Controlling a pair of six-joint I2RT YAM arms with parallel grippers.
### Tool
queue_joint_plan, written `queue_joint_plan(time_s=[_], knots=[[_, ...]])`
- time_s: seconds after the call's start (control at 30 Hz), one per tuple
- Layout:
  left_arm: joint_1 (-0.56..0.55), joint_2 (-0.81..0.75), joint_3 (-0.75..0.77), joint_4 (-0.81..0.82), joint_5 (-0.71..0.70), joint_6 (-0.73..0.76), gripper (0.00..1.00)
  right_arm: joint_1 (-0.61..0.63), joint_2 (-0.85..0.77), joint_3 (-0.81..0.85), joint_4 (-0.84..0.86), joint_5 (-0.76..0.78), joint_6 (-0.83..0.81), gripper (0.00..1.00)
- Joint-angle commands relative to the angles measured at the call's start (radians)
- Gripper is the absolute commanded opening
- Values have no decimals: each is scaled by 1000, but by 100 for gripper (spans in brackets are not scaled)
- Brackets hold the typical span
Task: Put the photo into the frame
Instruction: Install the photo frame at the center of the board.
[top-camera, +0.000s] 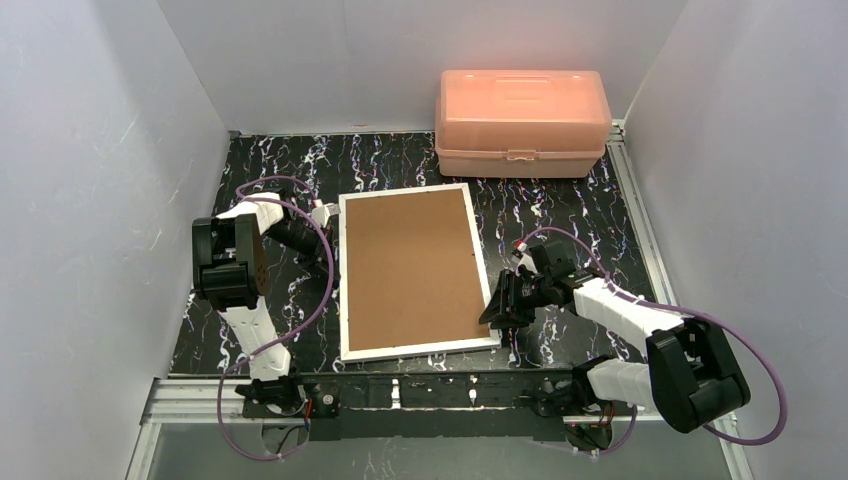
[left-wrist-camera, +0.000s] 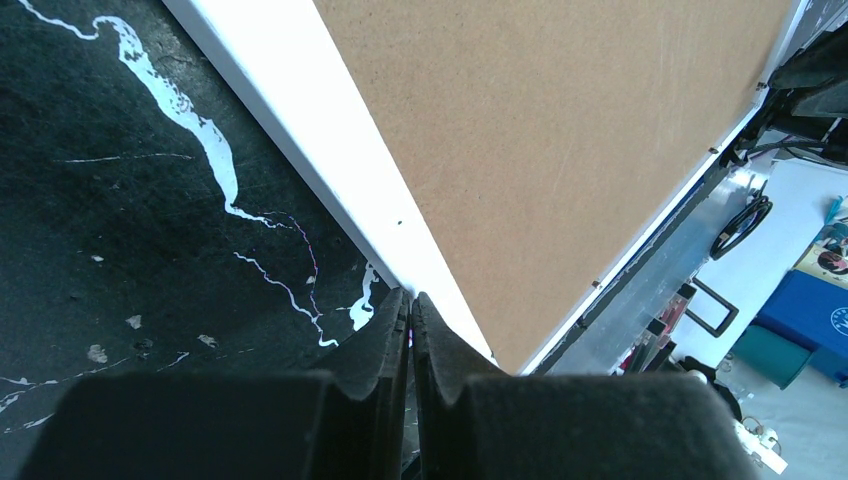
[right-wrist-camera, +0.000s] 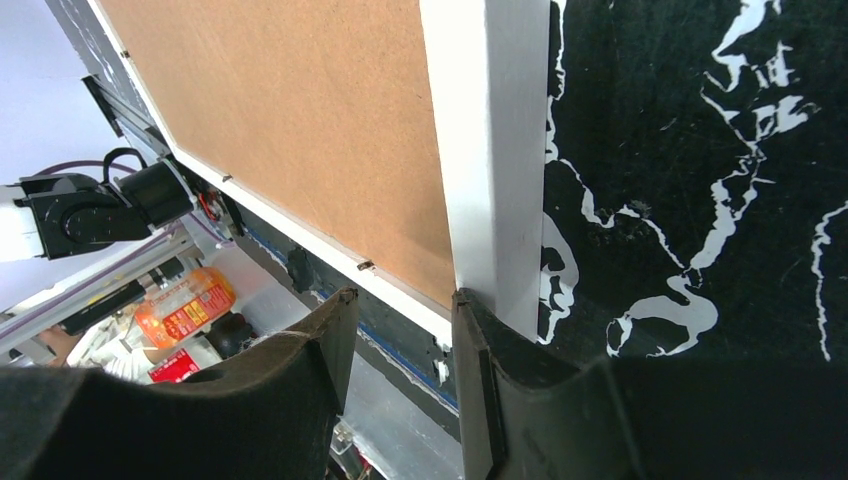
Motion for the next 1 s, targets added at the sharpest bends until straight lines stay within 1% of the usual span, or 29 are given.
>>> queue_joint_plan(time_s=[0.0, 0.6, 0.97], knots=[[-14, -22, 8, -21, 37, -6, 3, 8, 18, -1, -56, 27, -27, 48], [-18, -22, 7, -22, 47, -5, 2, 10, 59, -20, -46, 27, -39, 48], [-20, -13, 6, -17, 51, -7, 2, 12, 73, -20, -1, 59, -14, 45]])
